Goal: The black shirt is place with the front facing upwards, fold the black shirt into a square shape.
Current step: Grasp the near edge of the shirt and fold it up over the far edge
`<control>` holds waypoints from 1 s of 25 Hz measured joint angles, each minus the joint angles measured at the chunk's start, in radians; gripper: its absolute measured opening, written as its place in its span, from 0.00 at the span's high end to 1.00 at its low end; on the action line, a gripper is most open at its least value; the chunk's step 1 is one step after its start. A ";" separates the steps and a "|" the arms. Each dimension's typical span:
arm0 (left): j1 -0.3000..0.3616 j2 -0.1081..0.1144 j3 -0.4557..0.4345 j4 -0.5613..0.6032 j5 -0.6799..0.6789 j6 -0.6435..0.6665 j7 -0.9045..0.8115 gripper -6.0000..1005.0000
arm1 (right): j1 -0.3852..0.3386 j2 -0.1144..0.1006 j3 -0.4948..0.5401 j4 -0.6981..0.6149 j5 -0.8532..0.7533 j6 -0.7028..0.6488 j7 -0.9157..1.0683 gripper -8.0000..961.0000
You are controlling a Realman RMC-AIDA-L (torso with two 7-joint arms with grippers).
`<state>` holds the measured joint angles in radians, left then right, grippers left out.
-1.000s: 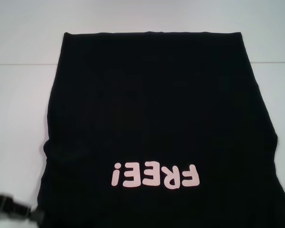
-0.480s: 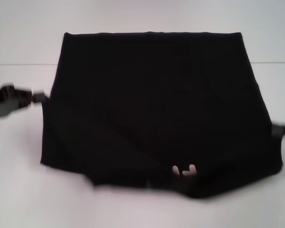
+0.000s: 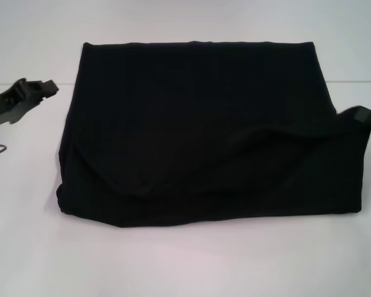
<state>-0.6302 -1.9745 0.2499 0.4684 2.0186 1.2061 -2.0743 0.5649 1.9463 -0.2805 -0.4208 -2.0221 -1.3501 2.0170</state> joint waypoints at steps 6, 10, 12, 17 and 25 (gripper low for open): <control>-0.012 0.001 0.062 -0.005 0.003 -0.013 -0.015 0.93 | 0.036 0.008 -0.019 0.033 -0.002 0.065 -0.038 0.97; 0.001 0.009 0.140 0.013 0.004 0.005 -0.061 0.93 | 0.032 0.008 -0.021 0.033 0.001 0.066 -0.033 0.97; 0.010 0.024 0.206 0.022 0.005 0.031 -0.089 0.93 | 0.029 0.008 -0.021 0.033 0.002 0.066 -0.030 0.97; 0.023 0.080 0.315 0.025 0.028 0.117 -0.285 0.87 | 0.026 0.012 -0.022 0.035 -0.001 0.061 -0.027 0.97; 0.023 0.086 0.353 0.019 0.047 0.163 -0.494 0.62 | 0.008 0.019 -0.028 0.036 -0.002 0.066 -0.035 0.97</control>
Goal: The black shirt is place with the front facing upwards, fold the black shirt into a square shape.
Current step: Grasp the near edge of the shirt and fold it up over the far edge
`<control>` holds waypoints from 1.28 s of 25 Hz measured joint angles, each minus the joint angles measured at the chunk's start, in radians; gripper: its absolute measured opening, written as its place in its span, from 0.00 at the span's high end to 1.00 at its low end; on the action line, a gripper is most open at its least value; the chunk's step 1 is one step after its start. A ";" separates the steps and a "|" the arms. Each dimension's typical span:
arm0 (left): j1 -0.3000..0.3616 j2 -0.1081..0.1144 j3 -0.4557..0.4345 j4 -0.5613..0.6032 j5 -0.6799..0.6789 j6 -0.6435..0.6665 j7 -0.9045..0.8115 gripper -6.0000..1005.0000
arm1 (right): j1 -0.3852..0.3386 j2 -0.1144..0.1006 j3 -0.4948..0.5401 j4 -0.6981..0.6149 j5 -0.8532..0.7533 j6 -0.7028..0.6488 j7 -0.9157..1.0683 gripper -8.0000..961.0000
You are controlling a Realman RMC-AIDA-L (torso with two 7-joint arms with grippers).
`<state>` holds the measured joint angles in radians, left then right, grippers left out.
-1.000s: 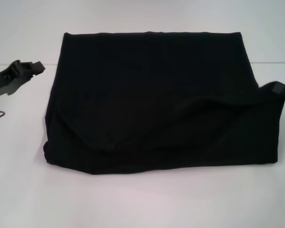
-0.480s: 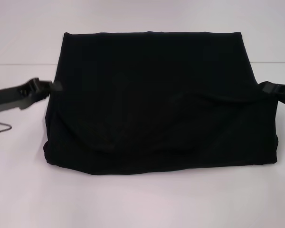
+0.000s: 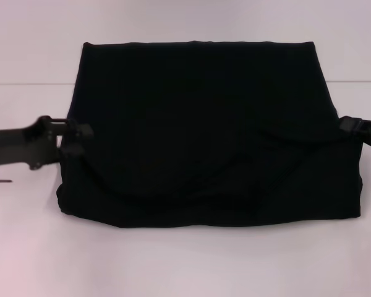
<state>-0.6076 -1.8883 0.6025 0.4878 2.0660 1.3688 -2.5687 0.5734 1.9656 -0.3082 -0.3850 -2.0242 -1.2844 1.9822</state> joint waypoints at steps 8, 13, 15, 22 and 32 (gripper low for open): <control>-0.019 -0.041 0.015 -0.035 0.031 -0.073 -0.072 0.45 | -0.006 0.000 -0.002 -0.007 0.000 -0.018 -0.012 0.97; -0.028 -0.042 0.051 -0.061 0.035 -0.106 -0.090 0.29 | -0.007 -0.004 -0.002 -0.008 0.001 -0.037 -0.015 0.97; -0.028 -0.042 0.062 -0.061 0.035 -0.121 -0.093 0.29 | -0.008 -0.004 -0.002 -0.008 0.002 -0.040 -0.018 0.97; -0.022 -0.045 0.092 -0.061 0.036 -0.189 -0.095 0.29 | -0.014 -0.004 -0.002 -0.009 0.006 -0.055 -0.024 0.97; -0.035 -0.058 0.106 -0.057 0.059 -0.250 -0.090 0.29 | -0.017 -0.004 -0.002 -0.011 0.007 -0.070 -0.027 0.97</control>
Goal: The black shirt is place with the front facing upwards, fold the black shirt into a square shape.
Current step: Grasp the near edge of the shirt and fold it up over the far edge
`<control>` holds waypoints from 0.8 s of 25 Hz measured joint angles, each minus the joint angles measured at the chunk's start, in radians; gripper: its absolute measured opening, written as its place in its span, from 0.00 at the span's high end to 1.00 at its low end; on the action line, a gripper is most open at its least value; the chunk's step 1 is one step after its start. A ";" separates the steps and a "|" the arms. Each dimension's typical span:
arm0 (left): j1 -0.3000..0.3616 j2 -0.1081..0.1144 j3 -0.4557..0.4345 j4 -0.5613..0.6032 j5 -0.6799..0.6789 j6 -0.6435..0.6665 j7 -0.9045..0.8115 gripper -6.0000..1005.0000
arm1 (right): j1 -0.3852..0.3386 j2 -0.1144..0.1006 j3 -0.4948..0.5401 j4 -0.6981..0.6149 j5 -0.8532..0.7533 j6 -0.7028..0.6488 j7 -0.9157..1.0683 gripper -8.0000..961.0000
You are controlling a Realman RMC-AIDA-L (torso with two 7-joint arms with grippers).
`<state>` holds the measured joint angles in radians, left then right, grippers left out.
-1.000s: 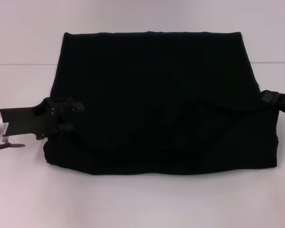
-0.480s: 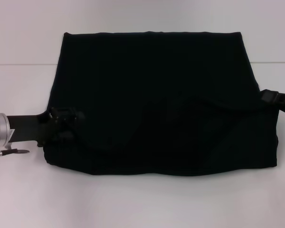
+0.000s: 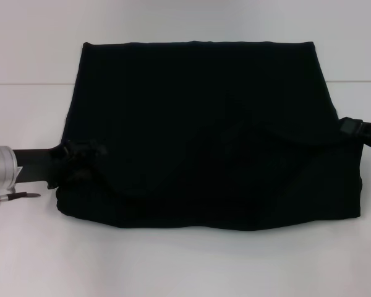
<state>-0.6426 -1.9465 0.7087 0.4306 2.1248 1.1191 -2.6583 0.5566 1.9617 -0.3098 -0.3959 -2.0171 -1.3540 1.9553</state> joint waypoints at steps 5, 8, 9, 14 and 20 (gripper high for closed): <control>-0.002 -0.007 0.000 0.003 0.001 -0.026 0.001 0.29 | 0.000 0.000 0.000 0.000 0.000 -0.011 -0.004 0.97; -0.004 -0.012 0.010 0.002 0.001 -0.047 0.002 0.29 | 0.000 0.000 0.000 0.001 0.000 -0.020 -0.012 0.97; -0.004 -0.014 0.014 0.003 0.001 -0.053 0.002 0.29 | 0.000 0.000 0.000 0.001 0.000 -0.023 -0.013 0.97; -0.011 -0.019 0.026 0.005 0.001 -0.073 0.008 0.29 | -0.001 0.000 0.000 0.002 0.000 -0.026 -0.014 0.97; -0.022 -0.026 0.028 0.005 0.001 -0.102 0.014 0.29 | -0.001 0.001 0.000 0.003 0.000 -0.035 -0.015 0.97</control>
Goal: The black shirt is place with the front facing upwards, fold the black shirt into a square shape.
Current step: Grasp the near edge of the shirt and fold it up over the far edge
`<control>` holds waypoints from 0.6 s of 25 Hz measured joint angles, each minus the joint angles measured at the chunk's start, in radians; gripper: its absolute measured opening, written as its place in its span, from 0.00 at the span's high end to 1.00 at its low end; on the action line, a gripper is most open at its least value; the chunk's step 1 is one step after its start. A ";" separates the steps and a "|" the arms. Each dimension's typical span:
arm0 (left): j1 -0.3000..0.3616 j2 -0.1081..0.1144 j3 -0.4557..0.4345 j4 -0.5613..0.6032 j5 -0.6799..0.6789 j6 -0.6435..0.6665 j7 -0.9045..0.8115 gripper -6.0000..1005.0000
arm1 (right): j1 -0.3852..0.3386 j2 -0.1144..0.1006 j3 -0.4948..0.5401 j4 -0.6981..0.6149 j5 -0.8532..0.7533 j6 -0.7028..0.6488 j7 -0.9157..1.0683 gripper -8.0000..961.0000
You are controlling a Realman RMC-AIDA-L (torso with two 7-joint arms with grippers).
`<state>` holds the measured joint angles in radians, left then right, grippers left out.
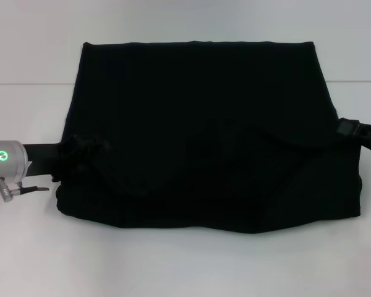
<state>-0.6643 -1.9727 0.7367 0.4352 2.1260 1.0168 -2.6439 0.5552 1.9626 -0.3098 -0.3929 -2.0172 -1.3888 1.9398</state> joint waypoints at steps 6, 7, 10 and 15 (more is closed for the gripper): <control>-0.006 -0.006 0.021 0.002 0.000 -0.024 0.002 0.32 | 0.000 0.002 0.000 0.003 0.000 -0.002 -0.008 0.97; -0.005 -0.007 0.021 0.004 0.000 -0.026 0.003 0.33 | 0.000 0.002 0.000 0.003 0.000 -0.002 -0.009 0.97; -0.004 -0.011 0.021 0.010 0.000 -0.030 0.002 0.35 | 0.000 0.003 0.000 0.003 0.000 -0.003 -0.009 0.97; -0.012 -0.011 0.032 0.012 0.000 -0.035 0.003 0.39 | 0.001 0.004 0.002 0.002 0.000 -0.004 -0.009 0.97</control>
<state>-0.6761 -1.9833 0.7688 0.4468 2.1257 0.9817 -2.6410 0.5567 1.9663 -0.3083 -0.3907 -2.0172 -1.3929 1.9312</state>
